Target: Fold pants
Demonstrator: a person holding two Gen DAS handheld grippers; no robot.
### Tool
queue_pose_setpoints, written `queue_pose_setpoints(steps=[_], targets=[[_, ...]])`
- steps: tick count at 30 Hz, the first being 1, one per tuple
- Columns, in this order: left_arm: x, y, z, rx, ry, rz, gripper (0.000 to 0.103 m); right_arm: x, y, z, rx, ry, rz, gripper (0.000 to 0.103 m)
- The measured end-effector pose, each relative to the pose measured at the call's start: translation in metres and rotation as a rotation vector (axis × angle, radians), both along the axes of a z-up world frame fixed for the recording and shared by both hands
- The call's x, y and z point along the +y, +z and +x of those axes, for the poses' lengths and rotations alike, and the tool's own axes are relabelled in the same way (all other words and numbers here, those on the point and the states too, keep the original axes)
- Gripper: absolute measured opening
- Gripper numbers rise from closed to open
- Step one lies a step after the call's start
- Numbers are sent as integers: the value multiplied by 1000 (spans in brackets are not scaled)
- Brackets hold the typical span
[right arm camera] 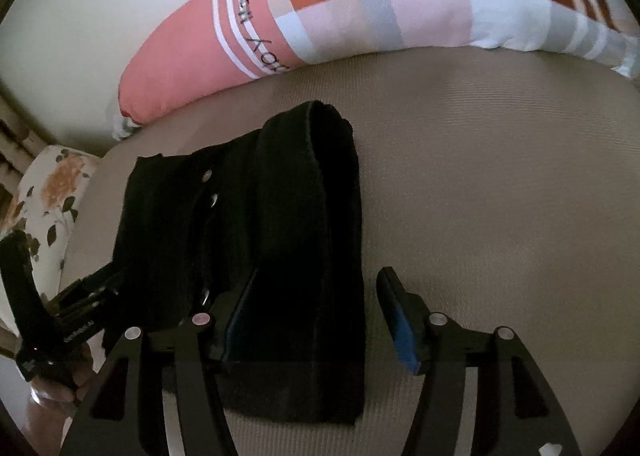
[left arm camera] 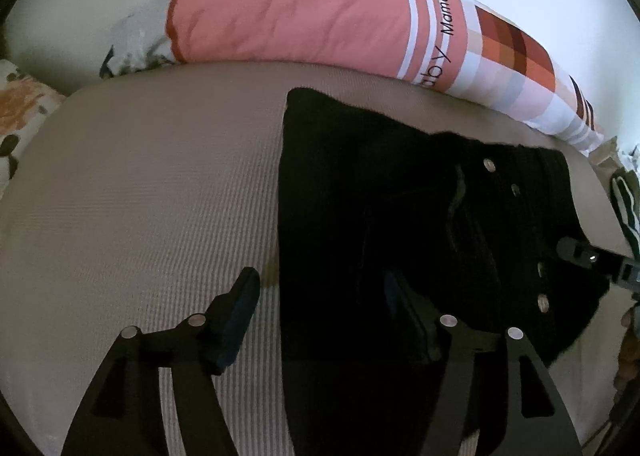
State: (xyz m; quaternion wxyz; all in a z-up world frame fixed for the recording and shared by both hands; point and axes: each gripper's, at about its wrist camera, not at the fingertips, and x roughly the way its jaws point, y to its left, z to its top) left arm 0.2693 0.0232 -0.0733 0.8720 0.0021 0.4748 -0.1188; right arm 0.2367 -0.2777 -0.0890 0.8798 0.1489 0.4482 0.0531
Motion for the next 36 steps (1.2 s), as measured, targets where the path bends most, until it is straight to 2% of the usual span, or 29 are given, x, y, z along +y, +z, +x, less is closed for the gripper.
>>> queue_pose_setpoints(steps=[7,18,22,26,36], targets=[[11,11,-47,-24,48,30,66,9,21,-60,-70,-3,-22,59],[14,45,-132,-99,105,84,67,53,40,-145,-165,-16,-111,71],[13,55,-160,-127,123,82,67,65,42,-164,-203,-14,-153,79],[13,63,-181,-157,142,88,67,71,39,-176,-218,-9,-177,82],[9,67,-206,-181,147,103,67,77,42,-194,-239,-9,-198,83]])
